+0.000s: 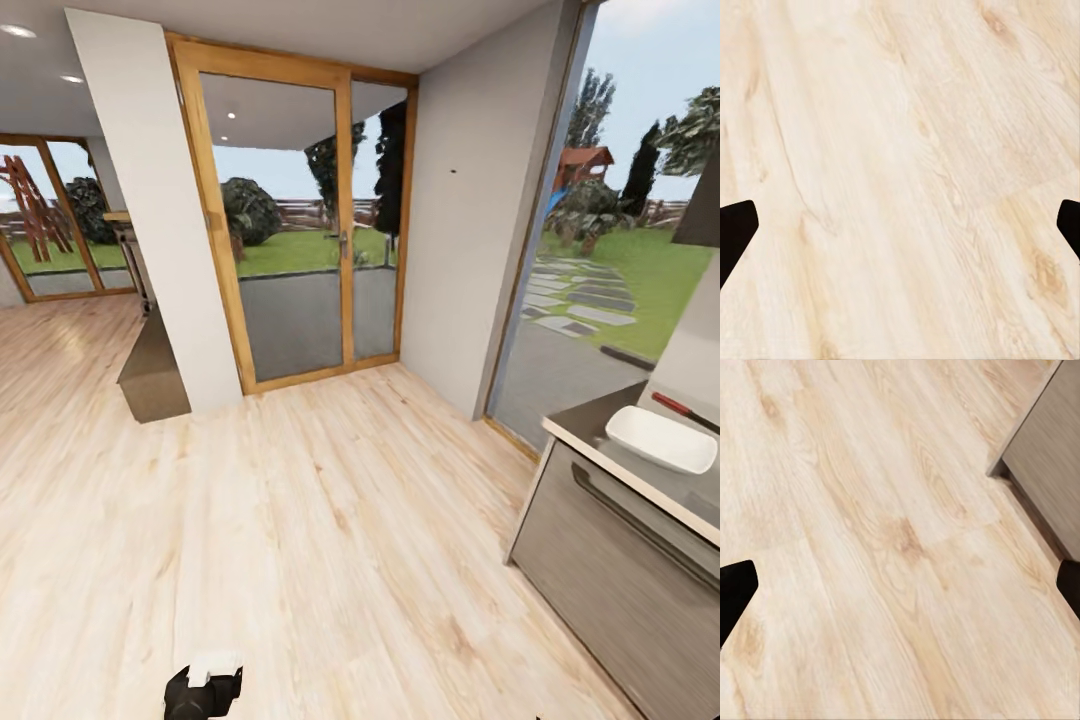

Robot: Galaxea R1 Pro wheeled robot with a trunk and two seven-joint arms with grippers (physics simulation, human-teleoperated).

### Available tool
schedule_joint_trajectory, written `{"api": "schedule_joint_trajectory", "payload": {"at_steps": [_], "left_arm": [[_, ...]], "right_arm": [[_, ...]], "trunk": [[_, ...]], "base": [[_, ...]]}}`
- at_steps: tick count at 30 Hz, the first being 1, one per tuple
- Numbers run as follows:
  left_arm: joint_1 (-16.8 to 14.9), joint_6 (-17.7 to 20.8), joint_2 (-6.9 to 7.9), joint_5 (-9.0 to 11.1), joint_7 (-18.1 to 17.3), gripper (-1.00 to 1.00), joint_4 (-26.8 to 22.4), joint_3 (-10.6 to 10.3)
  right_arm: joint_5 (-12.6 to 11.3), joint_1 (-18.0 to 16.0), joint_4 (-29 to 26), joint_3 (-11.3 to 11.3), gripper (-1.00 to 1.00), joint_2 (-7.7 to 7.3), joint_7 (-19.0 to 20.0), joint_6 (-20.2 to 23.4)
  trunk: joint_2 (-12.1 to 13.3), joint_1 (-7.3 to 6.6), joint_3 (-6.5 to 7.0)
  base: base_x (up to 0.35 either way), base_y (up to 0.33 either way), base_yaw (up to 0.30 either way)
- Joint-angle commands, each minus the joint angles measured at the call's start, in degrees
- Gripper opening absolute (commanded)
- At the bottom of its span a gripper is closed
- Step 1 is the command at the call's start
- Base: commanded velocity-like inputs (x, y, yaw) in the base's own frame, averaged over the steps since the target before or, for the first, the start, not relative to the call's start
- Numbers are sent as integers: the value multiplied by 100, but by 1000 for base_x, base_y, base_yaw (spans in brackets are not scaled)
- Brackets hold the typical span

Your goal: In the kitchen, take the Vidalia onion out of the sink, dice it on the chopping board with the paring knife, put the diced onion into the bowl on the countertop, then place both the paring knife and the chopping board into the sink.

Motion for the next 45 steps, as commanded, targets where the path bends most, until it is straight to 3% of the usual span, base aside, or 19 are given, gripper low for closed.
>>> {"api": "schedule_joint_trajectory", "payload": {"at_steps": [1,39,42,45], "left_arm": [[-12,-38,-1,2,18,100,25,-17],[-12,-30,-1,2,18,100,25,-17],[-12,-30,-1,2,18,100,25,-17],[-12,-30,5,2,22,100,25,-17]], "right_arm": [[61,-5,4,-41,100,6,-15,-17],[61,-5,-43,-63,100,2,-22,31],[62,-15,-91,-66,100,-2,-56,195],[62,-41,-228,-67,100,-10,-81,716]], "trunk": [[-12,7,-12],[-12,7,-12],[-12,7,-12],[-12,7,-12]], "base": [[318,0,1],[325,0,0],[303,0,0],[281,0,0]]}}
